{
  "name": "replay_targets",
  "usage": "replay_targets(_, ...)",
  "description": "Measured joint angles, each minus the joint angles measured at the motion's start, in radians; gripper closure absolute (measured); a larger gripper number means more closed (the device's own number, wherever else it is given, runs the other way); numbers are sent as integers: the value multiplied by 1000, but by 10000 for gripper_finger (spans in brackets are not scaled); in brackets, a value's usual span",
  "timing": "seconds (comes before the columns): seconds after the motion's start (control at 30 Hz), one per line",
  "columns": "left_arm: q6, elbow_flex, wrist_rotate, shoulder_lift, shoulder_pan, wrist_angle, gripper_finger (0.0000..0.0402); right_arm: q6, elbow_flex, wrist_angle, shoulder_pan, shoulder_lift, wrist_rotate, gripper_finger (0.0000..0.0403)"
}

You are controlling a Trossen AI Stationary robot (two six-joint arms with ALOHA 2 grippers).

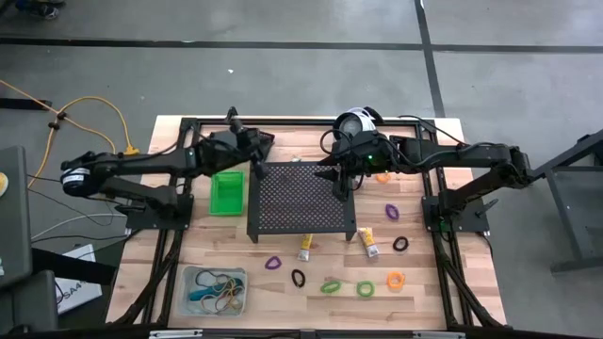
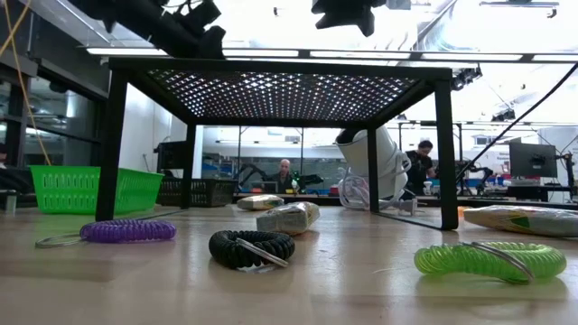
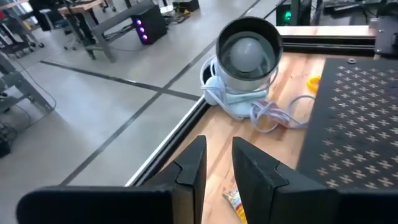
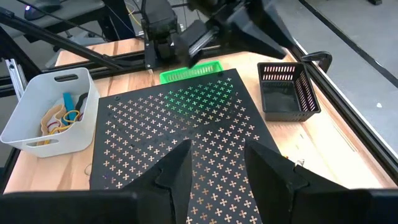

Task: Pick & Place Office Desk Supplies
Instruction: Put the top crayon box into the black bin

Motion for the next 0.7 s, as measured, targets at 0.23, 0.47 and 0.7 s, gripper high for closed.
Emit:
replay_targets(0.23, -42, 0, 118, 0, 76, -9, 330, 0, 0, 0, 0, 0, 0, 268)
replay_targets(0.47, -93, 3, 219, 0, 135, -50, 330, 0, 0, 0, 0, 0, 0, 268)
replay_targets(0.7, -132, 100, 234, 72, 187, -176, 330, 0, 0, 0, 0, 0, 0, 268)
